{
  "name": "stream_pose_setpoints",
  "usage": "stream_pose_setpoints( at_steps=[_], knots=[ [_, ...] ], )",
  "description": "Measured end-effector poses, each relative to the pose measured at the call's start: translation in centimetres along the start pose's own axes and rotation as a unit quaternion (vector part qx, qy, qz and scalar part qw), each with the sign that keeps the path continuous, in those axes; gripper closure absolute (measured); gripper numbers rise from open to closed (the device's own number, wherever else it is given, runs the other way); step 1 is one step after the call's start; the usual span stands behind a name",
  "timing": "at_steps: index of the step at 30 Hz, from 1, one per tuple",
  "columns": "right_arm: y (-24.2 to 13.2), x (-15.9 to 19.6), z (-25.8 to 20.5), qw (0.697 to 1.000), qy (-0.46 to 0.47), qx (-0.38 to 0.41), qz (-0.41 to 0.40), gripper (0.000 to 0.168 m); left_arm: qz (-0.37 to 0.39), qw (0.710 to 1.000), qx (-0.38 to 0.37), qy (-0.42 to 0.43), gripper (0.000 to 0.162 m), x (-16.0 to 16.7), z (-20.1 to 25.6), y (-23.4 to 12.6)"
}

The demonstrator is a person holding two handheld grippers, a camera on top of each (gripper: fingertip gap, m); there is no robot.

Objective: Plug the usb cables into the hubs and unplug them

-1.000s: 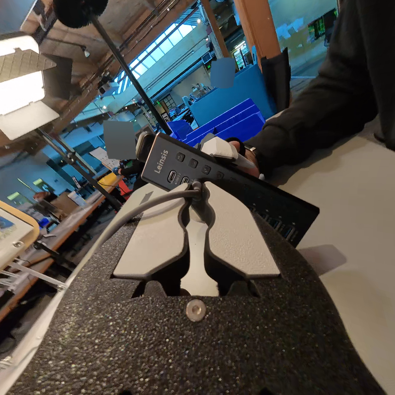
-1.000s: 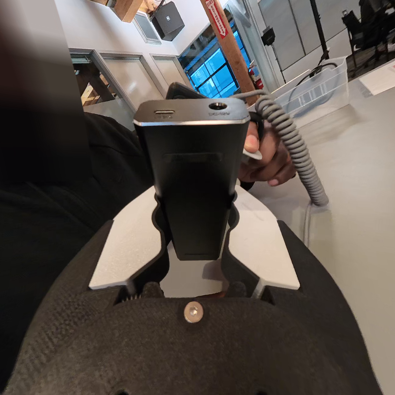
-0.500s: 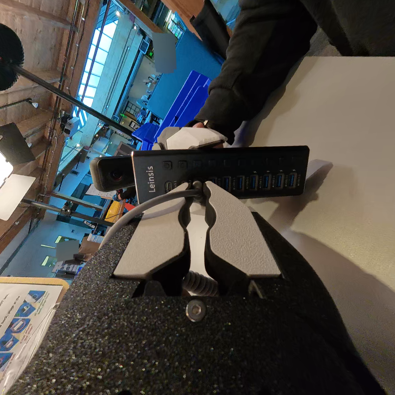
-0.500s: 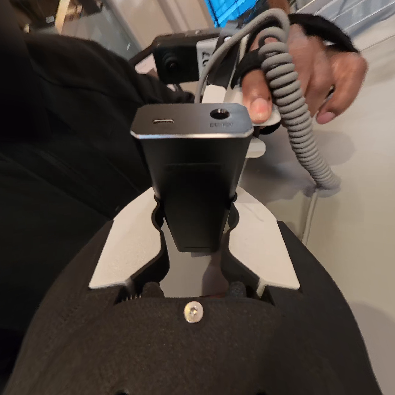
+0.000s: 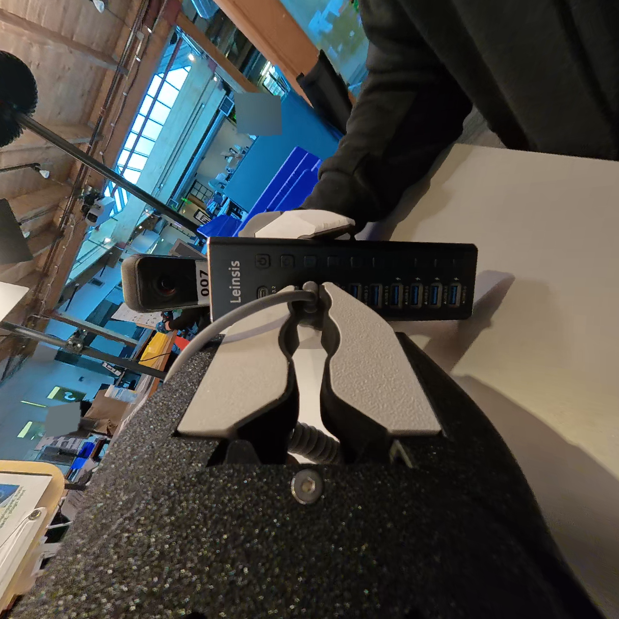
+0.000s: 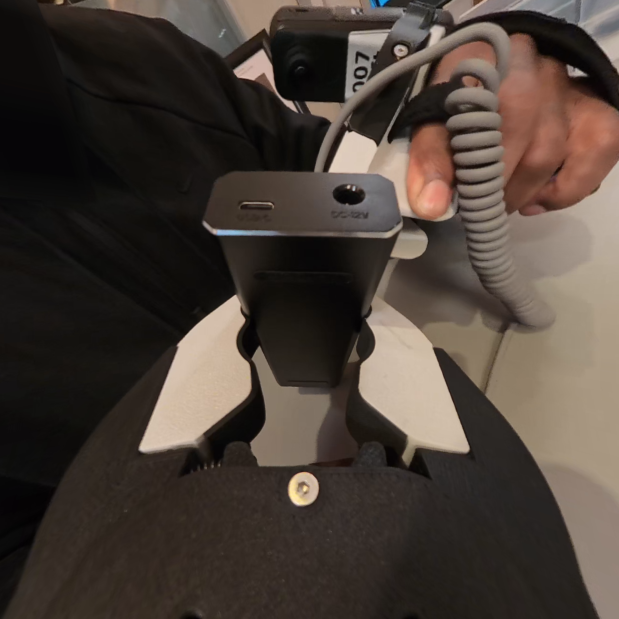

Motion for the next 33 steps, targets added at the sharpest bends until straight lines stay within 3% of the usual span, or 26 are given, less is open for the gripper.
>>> stream_pose_setpoints(
  at_steps=[4, 10, 15, 18, 24, 33],
  knots=[
    [0.1, -0.3, 0.0, 1.000, 0.000, -0.005, 0.017, 0.110, 0.003, 1.000, -0.012, -0.001, 0.152, 0.1, -0.1, -0.1],
    [-0.5, -0.3, 1.2, 0.998, 0.009, 0.049, 0.031, 0.110, -0.066, 0.996, -0.042, 0.040, 0.152, 1.4, -0.3, 0.0],
    [-0.5, -0.7, 0.8, 0.997, -0.022, 0.070, 0.038, 0.109, -0.055, 0.997, -0.053, 0.003, 0.153, 1.1, -0.7, 0.0],
    [-1.4, -1.2, 1.1, 0.988, -0.053, 0.136, 0.047, 0.109, -0.083, 0.990, -0.094, -0.063, 0.149, 1.9, -1.5, 0.0],
    [-3.3, -1.6, 2.0, 0.963, -0.096, 0.246, 0.056, 0.109, -0.127, 0.966, -0.107, -0.196, 0.118, 3.5, -1.6, -0.3],
    [-7.0, -1.5, 2.0, 0.914, -0.122, 0.387, 0.006, 0.109, -0.129, 0.944, -0.128, -0.275, 0.123, 4.6, -2.8, -1.6]
  ],
)
Point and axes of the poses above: each gripper's, where its closed fingertips meet, y out along the fingers, x out of its underside, z = x × y across the jaws, the point moved 5 cm from there along -y, back along the fingers, and after that the axes turned 6 degrees about -x, right-handed, at the moved point
